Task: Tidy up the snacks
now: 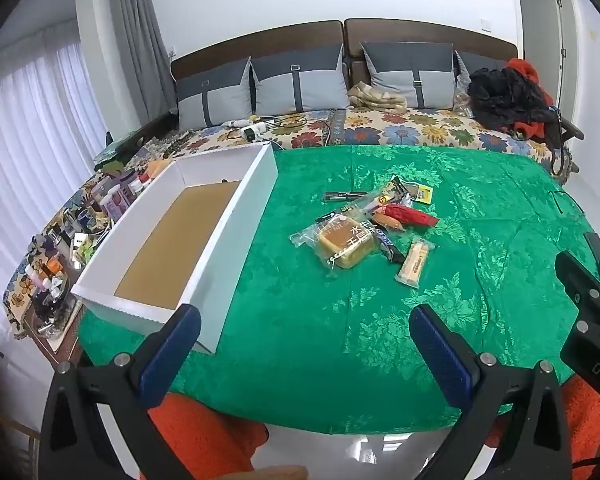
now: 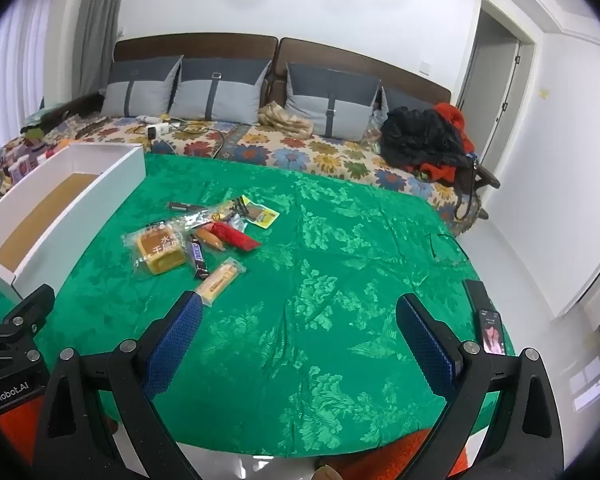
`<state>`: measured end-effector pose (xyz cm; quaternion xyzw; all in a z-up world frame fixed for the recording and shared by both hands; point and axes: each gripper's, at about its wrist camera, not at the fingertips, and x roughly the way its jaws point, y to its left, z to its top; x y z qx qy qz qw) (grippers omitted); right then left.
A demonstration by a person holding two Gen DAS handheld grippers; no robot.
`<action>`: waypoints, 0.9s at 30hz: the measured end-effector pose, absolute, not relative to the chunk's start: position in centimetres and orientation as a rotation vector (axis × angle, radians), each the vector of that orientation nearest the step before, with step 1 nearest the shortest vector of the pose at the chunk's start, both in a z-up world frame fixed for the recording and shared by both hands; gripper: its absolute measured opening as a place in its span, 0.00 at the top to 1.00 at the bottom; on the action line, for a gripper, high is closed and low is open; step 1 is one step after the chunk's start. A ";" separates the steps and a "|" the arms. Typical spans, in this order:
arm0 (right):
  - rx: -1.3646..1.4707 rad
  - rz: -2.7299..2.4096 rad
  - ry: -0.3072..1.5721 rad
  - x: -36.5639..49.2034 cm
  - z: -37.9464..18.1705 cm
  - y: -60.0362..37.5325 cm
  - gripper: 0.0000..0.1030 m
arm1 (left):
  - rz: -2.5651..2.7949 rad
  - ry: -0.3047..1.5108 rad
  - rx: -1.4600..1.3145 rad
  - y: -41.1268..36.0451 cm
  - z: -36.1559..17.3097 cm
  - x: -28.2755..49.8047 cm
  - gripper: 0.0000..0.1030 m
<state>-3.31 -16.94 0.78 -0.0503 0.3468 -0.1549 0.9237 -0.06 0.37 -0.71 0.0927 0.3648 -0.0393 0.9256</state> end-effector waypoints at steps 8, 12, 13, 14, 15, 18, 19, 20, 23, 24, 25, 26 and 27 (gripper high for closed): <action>-0.111 -0.310 0.707 -3.4 0.7 -16.5 0.04 | -0.081 0.758 0.168 0.3 -1.7 -0.1 0.00; -0.116 -0.304 0.708 -3.4 0.6 -16.3 0.04 | -0.084 0.765 0.157 0.7 -1.8 0.0 0.00; -0.117 -0.302 0.708 -3.4 0.5 -16.2 0.04 | -0.087 0.769 0.153 0.9 -1.8 0.1 0.00; -0.116 -0.300 0.707 -3.5 0.4 -16.2 0.04 | -0.089 0.773 0.149 1.0 -1.8 0.1 0.00; -0.112 -0.296 0.705 -3.5 0.4 -16.3 0.04 | -0.093 0.776 0.144 1.1 -1.9 0.2 0.00; -0.101 -0.293 0.699 -3.7 0.0 -16.3 0.04 | -0.102 0.788 0.130 1.6 -2.0 0.4 0.00; -0.096 -0.292 0.701 -3.7 -0.2 -16.4 0.04 | -0.105 0.793 0.127 1.6 -2.2 0.4 0.00; -0.091 -0.287 0.705 -3.7 -0.4 -16.3 0.04 | -0.108 0.799 0.124 1.6 -2.4 0.5 0.00; -0.080 -0.273 0.716 -3.5 -0.9 -16.1 0.04 | -0.120 0.817 0.110 1.8 -2.8 0.7 0.00; -0.084 -0.268 0.718 -3.4 -1.2 -15.9 0.04 | -0.124 0.822 0.106 1.8 -3.0 0.8 0.00; -0.089 -0.267 0.720 -3.3 -1.3 -15.8 0.04 | -0.128 0.829 0.102 1.9 -3.2 0.8 0.00; -0.094 -0.268 0.725 -3.2 -1.5 -15.7 0.04 | -0.132 0.835 0.098 2.0 -3.5 0.9 0.00; -0.098 -0.266 0.735 -2.9 -1.8 -15.6 0.04 | -0.135 0.843 0.094 2.1 -3.8 1.0 0.00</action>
